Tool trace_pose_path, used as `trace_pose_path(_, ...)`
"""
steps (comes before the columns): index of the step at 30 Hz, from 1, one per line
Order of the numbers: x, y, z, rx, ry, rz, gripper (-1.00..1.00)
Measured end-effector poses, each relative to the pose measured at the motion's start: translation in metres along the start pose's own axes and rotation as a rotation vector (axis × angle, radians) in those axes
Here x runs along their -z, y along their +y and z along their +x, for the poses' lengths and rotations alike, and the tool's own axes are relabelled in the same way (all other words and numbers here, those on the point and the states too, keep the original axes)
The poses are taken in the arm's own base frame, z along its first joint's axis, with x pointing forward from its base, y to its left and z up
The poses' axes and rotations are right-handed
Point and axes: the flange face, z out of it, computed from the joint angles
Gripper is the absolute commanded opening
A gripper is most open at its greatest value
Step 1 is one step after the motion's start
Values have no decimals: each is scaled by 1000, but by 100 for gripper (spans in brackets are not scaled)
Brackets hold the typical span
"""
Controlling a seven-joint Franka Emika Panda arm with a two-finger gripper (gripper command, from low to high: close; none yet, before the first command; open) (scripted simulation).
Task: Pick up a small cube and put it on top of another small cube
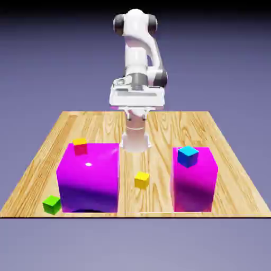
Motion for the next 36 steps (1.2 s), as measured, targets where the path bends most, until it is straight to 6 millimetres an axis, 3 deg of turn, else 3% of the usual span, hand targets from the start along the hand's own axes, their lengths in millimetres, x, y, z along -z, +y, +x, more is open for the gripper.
trace_pose_path(14, -48, 17, -50, 693, -57, -151, 0)
trace_pose_path(36, -112, 77, -137, 1686, -384, -161, 0)
